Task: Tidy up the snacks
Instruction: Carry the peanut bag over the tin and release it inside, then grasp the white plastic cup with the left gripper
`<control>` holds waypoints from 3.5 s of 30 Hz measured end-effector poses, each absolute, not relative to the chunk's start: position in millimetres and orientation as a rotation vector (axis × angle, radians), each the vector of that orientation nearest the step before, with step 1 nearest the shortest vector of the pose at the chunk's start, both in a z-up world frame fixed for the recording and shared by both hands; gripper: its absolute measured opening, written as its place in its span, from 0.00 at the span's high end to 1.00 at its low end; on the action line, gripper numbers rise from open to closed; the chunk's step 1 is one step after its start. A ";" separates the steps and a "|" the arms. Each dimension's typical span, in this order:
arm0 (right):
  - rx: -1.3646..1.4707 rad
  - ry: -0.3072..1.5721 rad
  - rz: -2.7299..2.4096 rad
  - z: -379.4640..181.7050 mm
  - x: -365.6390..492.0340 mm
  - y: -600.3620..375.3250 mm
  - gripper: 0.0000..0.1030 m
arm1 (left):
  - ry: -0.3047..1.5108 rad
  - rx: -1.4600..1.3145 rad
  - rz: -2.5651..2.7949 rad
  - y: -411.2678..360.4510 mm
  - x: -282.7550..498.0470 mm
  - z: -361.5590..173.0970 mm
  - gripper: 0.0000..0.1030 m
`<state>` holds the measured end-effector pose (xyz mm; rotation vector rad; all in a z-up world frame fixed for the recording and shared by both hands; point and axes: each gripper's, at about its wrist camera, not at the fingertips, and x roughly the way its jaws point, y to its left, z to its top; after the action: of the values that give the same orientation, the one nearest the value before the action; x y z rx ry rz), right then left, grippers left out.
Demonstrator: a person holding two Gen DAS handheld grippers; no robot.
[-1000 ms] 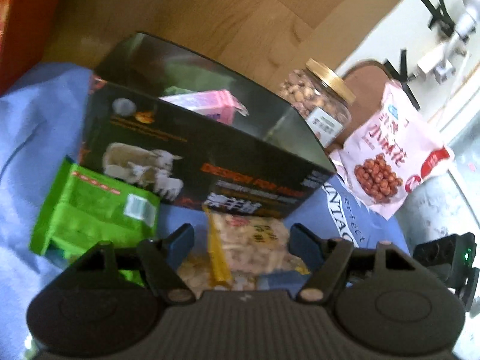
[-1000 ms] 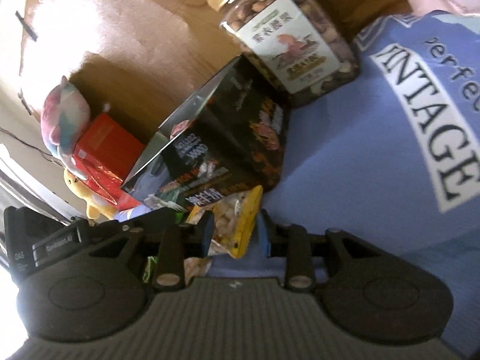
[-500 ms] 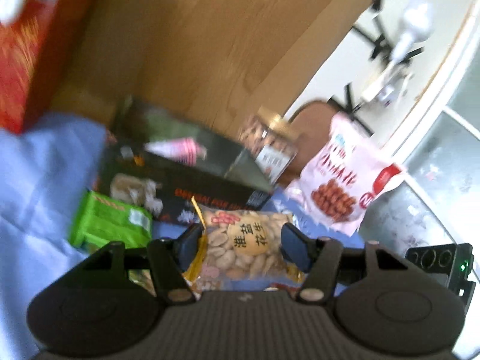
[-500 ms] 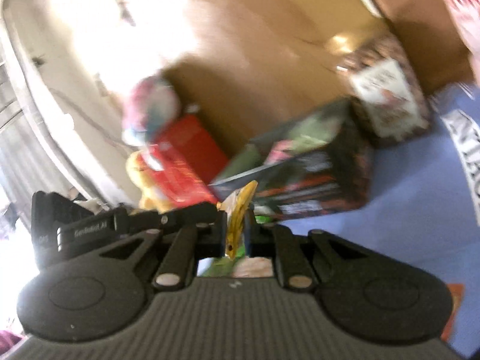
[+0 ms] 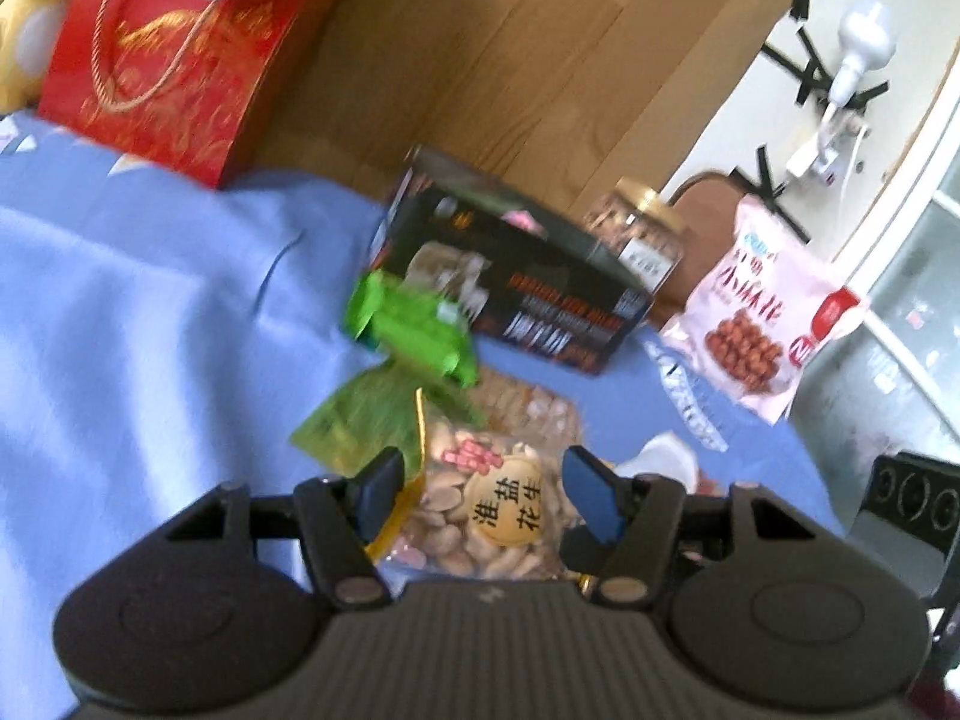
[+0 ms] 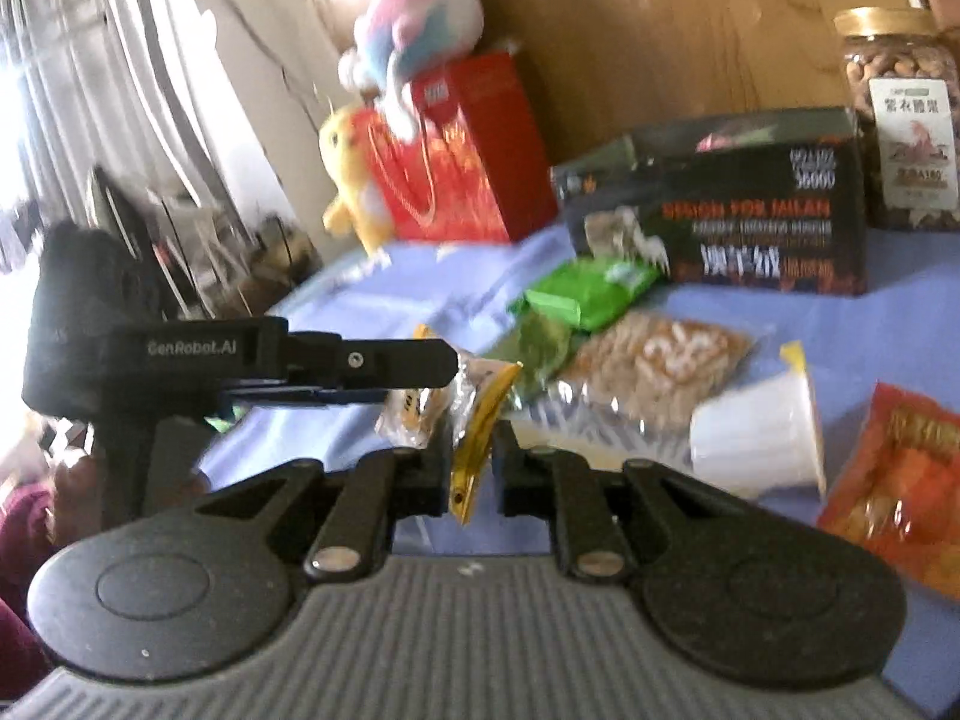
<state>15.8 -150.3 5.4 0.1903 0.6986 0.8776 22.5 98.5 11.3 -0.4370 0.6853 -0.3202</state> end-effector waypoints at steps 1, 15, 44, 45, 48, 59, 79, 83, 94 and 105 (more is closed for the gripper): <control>0.160 0.707 0.867 3.7 13.9 -148.4 0.80 | 0.697 -0.436 -0.317 99.1 22.0 7.1 0.43; -0.030 0.660 0.866 3.3 -7.2 -135.7 0.47 | 0.673 -0.504 -0.336 127.8 8.9 16.7 0.39; -0.096 0.334 0.621 59.5 67.1 -137.0 0.68 | 0.517 -0.394 -0.481 63.2 120.5 85.6 0.43; -0.087 0.338 0.605 60.4 77.4 -139.4 0.68 | 0.516 -0.381 -0.482 57.4 132.7 86.8 0.43; -0.079 0.367 0.551 58.3 105.0 -144.9 0.66 | 0.536 -0.336 -0.469 37.2 163.0 83.5 0.43; 0.074 0.387 0.445 45.8 101.5 -202.3 0.54 | 0.544 -0.298 -0.459 23.1 169.6 67.4 0.29; 0.142 0.628 0.679 5.3 14.4 -182.6 0.61 | 0.652 -0.403 -0.402 87.3 22.7 14.6 0.29; 0.070 0.622 0.767 8.3 -1.5 -158.3 0.59 | 0.674 -0.452 -0.378 99.8 15.4 6.3 0.29; 0.046 0.599 0.794 11.8 -12.2 -158.3 0.46 | 0.700 -0.519 -0.387 112.9 6.9 0.0 0.29; 0.028 0.599 0.844 11.6 -18.6 -156.7 0.39 | 0.745 -0.539 -0.496 97.5 12.2 -0.1 0.29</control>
<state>-18.6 -156.7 11.6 0.0277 0.5988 0.8445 12.2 97.5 -0.1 -0.5388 0.7447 -0.4958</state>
